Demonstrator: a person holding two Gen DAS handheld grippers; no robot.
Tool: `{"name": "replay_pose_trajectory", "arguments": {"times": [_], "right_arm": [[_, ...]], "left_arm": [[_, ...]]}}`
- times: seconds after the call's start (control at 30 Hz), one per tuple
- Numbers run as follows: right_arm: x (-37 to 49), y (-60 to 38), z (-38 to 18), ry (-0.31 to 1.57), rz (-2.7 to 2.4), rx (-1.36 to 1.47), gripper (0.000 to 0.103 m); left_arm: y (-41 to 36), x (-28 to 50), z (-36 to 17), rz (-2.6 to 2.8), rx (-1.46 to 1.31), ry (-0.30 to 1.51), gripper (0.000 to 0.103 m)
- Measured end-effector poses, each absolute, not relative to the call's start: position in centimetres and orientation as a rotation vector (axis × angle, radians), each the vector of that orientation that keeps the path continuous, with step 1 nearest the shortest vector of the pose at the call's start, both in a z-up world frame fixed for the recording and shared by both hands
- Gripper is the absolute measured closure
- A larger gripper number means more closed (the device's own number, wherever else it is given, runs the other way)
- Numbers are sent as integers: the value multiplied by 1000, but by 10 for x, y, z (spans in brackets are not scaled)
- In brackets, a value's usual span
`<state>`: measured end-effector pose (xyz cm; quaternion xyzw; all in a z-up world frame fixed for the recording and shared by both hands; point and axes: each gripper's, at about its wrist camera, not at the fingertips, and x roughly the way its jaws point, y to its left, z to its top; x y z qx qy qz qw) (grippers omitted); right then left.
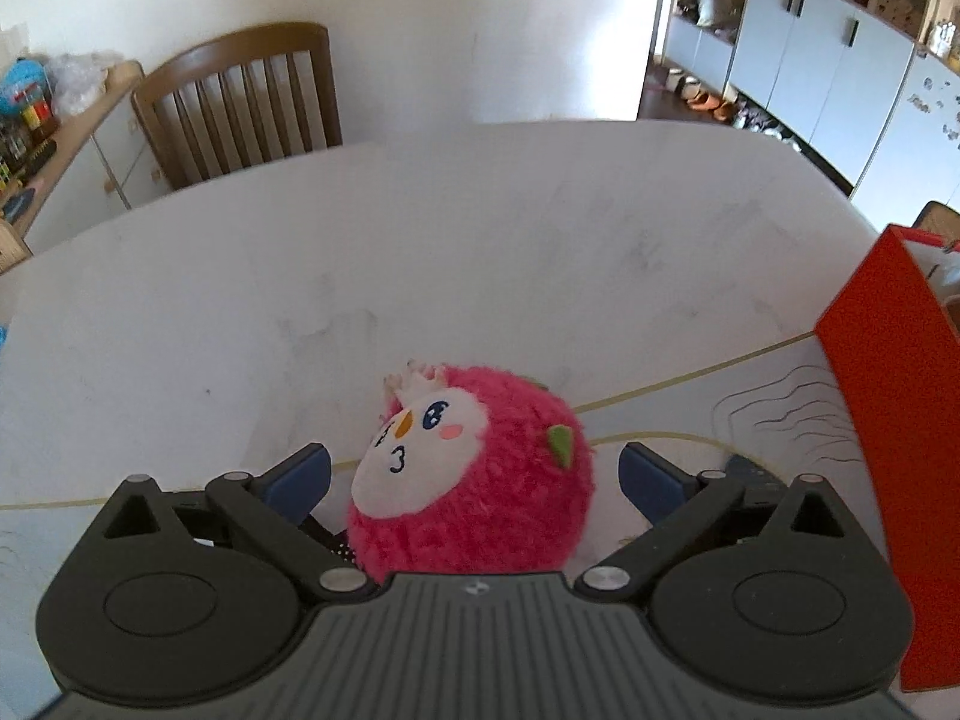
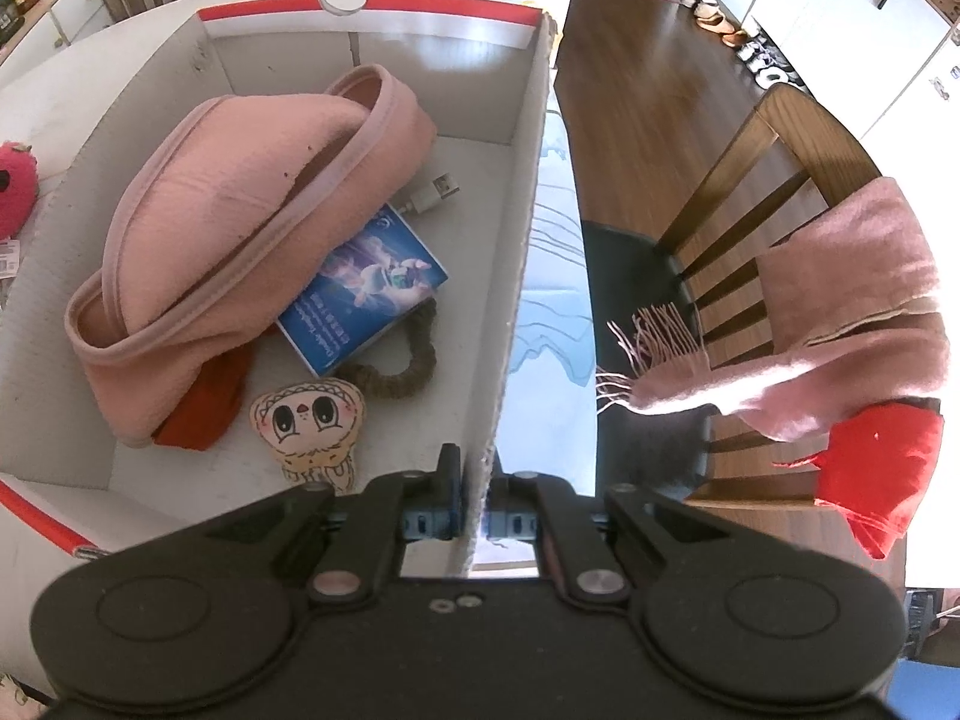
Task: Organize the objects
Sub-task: 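Grasp the pink fluffy plush toy with the left gripper and lift it, then carry the pink plush toy toward the box with the left gripper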
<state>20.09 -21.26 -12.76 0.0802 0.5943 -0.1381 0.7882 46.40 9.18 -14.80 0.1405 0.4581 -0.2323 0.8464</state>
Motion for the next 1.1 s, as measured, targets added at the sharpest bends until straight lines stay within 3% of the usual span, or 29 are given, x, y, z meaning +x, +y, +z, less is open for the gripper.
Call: {"name": "replay_pose_trajectory", "arguments": {"times": [0.23,0.53,0.57,0.67,1.1], "right_arm": [[201,-212,-128,1283,-309,180,98],[201,-212,-127,1281,-310,176,98],[201,-212,-127,1280,-309,176,98],[200,-212,-128,1279,-308,172,98],[197,-214,-129,1261,-283,176,99]], "left_arm": [[92,474,-173,-447,321,1022,0],[97,471,-167,-417,291,1003,1],[97,470,-166,-416,292,1002,3],[98,467,-161,-426,280,994,23],[102,427,-113,-433,277,907,28]]}}
